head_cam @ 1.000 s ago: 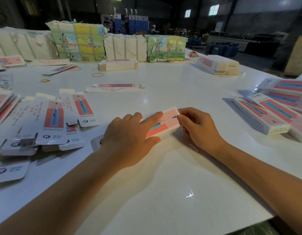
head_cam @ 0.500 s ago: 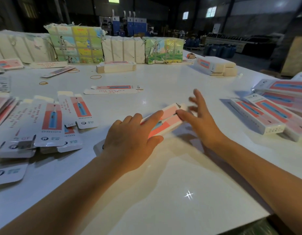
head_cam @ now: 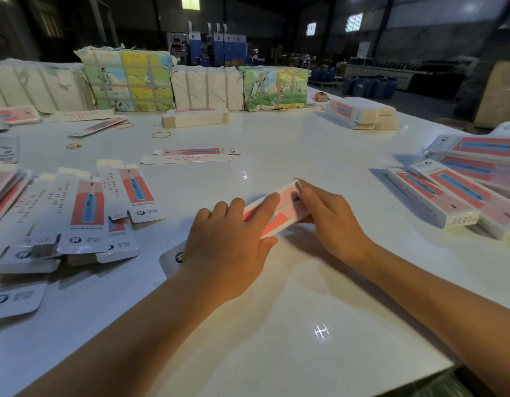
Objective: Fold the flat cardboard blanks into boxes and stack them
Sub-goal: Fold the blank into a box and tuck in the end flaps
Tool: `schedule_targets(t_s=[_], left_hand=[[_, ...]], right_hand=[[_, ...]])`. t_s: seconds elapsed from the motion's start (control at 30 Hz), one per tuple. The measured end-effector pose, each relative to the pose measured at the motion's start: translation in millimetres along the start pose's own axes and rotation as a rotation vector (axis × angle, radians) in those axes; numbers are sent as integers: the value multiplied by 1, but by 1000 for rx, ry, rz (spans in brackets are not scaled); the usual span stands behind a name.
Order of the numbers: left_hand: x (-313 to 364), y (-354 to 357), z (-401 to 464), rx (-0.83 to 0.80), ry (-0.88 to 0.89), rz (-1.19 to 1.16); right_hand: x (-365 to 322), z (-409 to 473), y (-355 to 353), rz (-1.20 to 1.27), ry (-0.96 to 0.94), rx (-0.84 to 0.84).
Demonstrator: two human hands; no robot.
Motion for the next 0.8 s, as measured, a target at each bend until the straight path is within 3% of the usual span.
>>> schedule_targets(t_s=[0.2,0.4,0.53,0.67,0.8], left_hand=[[1,-6,1,102,73,8],[2,-6,1,124,105,66],[3,-3,2,110,129,133],[6,-2,3,95,126,135],[6,-4,4,100,117,123]], right_hand=[[20,9,-8,563,296,58],[25,9,-7,730,428,56],[26,10,-8,640,405,88],[13,4,-10,245,164,130],[1,-1,-9,92,6,142]])
Point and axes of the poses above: each hand's wrist, its own z-axis towards the middle knuckle, its own y-axis out of the palm, x = y × z, the point moved 5 cm from there along z, towards the middle knuckle, and after that the axes turned 2 degrees about -z, right-handed, at the moved point
